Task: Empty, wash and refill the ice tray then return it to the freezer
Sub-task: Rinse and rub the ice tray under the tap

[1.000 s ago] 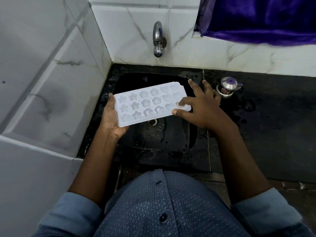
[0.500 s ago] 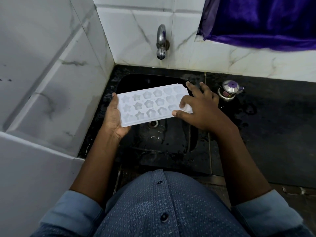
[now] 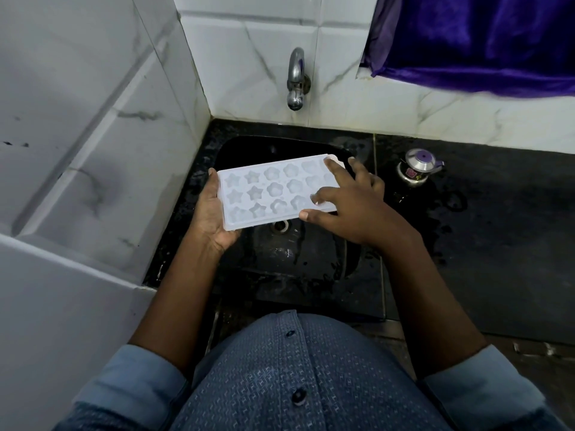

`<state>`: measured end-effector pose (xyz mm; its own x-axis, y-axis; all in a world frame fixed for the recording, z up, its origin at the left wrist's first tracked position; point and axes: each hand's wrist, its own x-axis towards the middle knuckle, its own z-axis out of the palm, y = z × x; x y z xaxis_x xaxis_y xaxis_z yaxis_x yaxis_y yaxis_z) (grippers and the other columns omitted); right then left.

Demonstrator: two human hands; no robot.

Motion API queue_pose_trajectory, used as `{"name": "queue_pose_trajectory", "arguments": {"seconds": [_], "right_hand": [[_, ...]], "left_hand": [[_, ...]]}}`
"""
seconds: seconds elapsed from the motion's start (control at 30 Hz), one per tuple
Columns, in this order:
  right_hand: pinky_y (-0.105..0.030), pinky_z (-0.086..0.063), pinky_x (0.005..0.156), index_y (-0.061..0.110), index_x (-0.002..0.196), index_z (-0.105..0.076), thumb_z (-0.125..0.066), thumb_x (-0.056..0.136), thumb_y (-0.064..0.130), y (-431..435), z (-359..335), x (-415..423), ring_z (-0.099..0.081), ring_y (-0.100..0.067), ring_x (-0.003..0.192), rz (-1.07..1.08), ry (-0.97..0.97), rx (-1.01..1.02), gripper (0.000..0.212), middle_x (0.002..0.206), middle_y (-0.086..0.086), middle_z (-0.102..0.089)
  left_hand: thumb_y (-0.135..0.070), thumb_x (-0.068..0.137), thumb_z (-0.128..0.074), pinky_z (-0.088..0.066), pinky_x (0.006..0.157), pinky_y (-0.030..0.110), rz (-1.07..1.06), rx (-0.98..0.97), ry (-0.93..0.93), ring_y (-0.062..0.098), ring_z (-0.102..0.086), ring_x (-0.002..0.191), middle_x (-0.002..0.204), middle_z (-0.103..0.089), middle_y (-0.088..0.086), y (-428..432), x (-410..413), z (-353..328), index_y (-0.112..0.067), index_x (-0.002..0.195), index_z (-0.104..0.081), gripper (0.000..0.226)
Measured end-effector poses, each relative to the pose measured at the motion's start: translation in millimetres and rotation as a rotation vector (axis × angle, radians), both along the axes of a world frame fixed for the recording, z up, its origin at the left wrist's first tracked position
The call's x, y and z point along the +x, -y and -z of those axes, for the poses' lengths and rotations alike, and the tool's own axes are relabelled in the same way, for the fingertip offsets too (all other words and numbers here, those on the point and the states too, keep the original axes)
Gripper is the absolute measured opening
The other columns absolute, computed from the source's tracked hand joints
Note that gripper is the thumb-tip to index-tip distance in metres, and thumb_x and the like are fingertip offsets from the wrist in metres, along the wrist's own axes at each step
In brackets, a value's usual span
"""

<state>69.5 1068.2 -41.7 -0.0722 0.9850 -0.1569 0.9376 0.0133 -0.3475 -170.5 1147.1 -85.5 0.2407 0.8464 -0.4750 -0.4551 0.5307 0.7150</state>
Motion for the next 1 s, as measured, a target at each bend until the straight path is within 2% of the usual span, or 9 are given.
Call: {"name": "queue_pose_trajectory", "arguments": {"seconds": [0.1, 0.23, 0.43, 0.53, 0.63, 0.83, 1.0], "right_hand": [[-0.058, 0.003, 0.122, 0.035, 0.111, -0.07, -0.048, 0.092, 0.08, 0.3, 1.0, -3.7, 0.016, -0.028, 0.16, -0.002, 0.001, 0.01, 0.053, 0.177, 0.002, 0.003], [-0.059, 0.004, 0.123, 0.036, 0.116, -0.07, -0.048, 0.093, 0.079, -0.6, 0.9, -3.8, 0.016, -0.03, 0.16, 0.011, 0.014, 0.013, 0.054, 0.177, 0.002, 0.004], [-0.059, 0.005, 0.123, 0.036, 0.11, -0.071, -0.047, 0.092, 0.081, -4.1, -0.9, -4.4, 0.016, -0.029, 0.16, 0.024, 0.026, 0.027, 0.054, 0.177, 0.003, 0.004], [-0.059, 0.006, 0.123, 0.037, 0.117, -0.072, -0.046, 0.092, 0.081, -4.6, -0.4, -4.8, 0.017, -0.029, 0.16, 0.034, 0.04, 0.018, 0.057, 0.177, 0.002, 0.004], [-0.059, 0.006, 0.123, 0.032, 0.111, -0.075, -0.047, 0.093, 0.08, -5.3, -0.9, -6.3, 0.017, -0.028, 0.16, 0.033, 0.034, 0.008, 0.058, 0.177, 0.003, 0.006], [-0.061, 0.005, 0.124, 0.035, 0.113, -0.074, -0.046, 0.092, 0.081, -9.6, 0.0, -3.7, 0.017, -0.029, 0.16, 0.059, 0.043, 0.03, 0.057, 0.176, 0.004, 0.008], [-0.061, 0.004, 0.124, 0.033, 0.102, -0.074, -0.045, 0.092, 0.082, -14.1, 2.0, -4.5, 0.018, -0.03, 0.16, 0.065, 0.055, 0.021, 0.058, 0.177, 0.004, 0.007]], "left_hand": [[-0.067, 0.107, -0.023, -0.062, 0.079, 0.043, 0.007, 0.003, 0.005, 0.03, -0.077, 0.106, 0.123, -0.077, 0.013, -1.1, 0.9, -0.9, -0.015, 0.131, -0.066, 0.072], [-0.068, 0.107, -0.022, -0.064, 0.076, 0.042, 0.016, 0.013, -0.011, 0.03, -0.077, 0.106, 0.123, -0.077, 0.013, -4.1, 0.8, -2.1, -0.015, 0.132, -0.065, 0.073], [-0.067, 0.107, -0.022, -0.062, 0.077, 0.042, 0.02, 0.01, -0.016, 0.029, -0.078, 0.103, 0.118, -0.079, 0.012, -9.2, 3.6, -4.0, -0.015, 0.127, -0.067, 0.072], [-0.067, 0.107, -0.022, -0.062, 0.076, 0.042, 0.016, 0.005, -0.016, 0.029, -0.078, 0.102, 0.117, -0.079, 0.012, -12.2, 4.1, -4.0, -0.015, 0.127, -0.067, 0.072], [-0.066, 0.108, -0.023, -0.064, 0.071, 0.041, 0.031, 0.013, -0.018, 0.028, -0.079, 0.099, 0.113, -0.08, 0.011, -13.9, 5.8, -4.3, -0.015, 0.123, -0.068, 0.07], [-0.066, 0.108, -0.023, -0.063, 0.072, 0.041, 0.031, 0.01, -0.018, 0.028, -0.079, 0.099, 0.114, -0.08, 0.012, -20.3, 8.1, -1.9, -0.015, 0.124, -0.068, 0.07], [-0.067, 0.107, -0.023, -0.064, 0.073, 0.041, 0.054, 0.013, -0.016, 0.029, -0.078, 0.103, 0.118, -0.078, 0.013, -23.6, 11.6, 0.3, -0.015, 0.127, -0.067, 0.071]]}}
